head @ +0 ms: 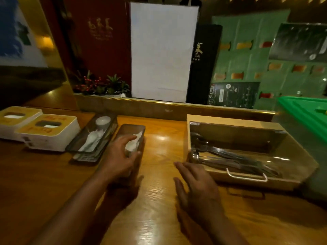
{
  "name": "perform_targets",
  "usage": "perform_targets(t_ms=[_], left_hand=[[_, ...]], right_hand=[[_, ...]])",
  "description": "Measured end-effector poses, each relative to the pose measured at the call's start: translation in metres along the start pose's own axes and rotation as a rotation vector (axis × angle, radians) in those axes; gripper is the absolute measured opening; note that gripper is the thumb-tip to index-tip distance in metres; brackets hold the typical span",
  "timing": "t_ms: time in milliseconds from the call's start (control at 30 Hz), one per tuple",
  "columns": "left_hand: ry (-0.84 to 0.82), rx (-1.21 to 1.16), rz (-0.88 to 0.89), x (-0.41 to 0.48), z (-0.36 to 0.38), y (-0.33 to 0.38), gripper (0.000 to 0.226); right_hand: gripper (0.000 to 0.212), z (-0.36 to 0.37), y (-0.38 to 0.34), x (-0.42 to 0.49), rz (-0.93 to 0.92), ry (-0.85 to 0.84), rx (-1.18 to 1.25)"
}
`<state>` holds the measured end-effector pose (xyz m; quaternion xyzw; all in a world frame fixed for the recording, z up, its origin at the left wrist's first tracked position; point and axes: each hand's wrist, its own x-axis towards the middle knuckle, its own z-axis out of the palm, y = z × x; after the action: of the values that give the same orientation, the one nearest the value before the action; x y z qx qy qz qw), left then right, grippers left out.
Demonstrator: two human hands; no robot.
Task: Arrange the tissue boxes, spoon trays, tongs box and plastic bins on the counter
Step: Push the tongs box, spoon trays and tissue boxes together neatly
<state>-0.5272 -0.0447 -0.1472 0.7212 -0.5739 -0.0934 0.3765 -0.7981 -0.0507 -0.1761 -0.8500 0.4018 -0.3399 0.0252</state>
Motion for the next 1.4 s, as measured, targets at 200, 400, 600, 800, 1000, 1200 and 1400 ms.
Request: perform_targets(t_ms=[200, 400, 600, 800, 1000, 1200, 1400], left_hand=[[-0.077, -0.031, -0.025, 0.010, -0.036, -0.080, 0.063], [-0.227, -0.340, -0.108, 0.004, -0.036, -0.102, 0.066], [-0.374, -0.618, -0.110, 0.006, -0.019, -0.104, 0.070], [-0.543, -0.749, -0.064, 0.007, 0.008, -0.083, 0.080], [-0.589, -0.726, -0.045, 0.014, 0.042, -0.051, 0.089], [-0.603, -0.731, -0.052, 0.025, 0.062, -0.030, 0.087], [-0.590, -0.827, -0.161, 0.032, 0.076, -0.019, 0.079]], right_hand=[[0.089, 0.094, -0.091, 0.043, 0.126, -0.356, 0.169], [0.078, 0.126, -0.115, 0.040, 0.170, -0.308, 0.005], [0.069, 0.118, -0.118, 0.032, 0.218, -0.307, -0.124], [0.066, 0.090, -0.099, 0.013, 0.346, -0.265, -0.270], [0.049, 0.061, -0.073, -0.001, 0.405, -0.157, -0.393], [0.047, 0.050, -0.052, 0.004, 0.383, -0.156, -0.464], [0.054, 0.043, -0.041, 0.012, 0.381, -0.172, -0.474]])
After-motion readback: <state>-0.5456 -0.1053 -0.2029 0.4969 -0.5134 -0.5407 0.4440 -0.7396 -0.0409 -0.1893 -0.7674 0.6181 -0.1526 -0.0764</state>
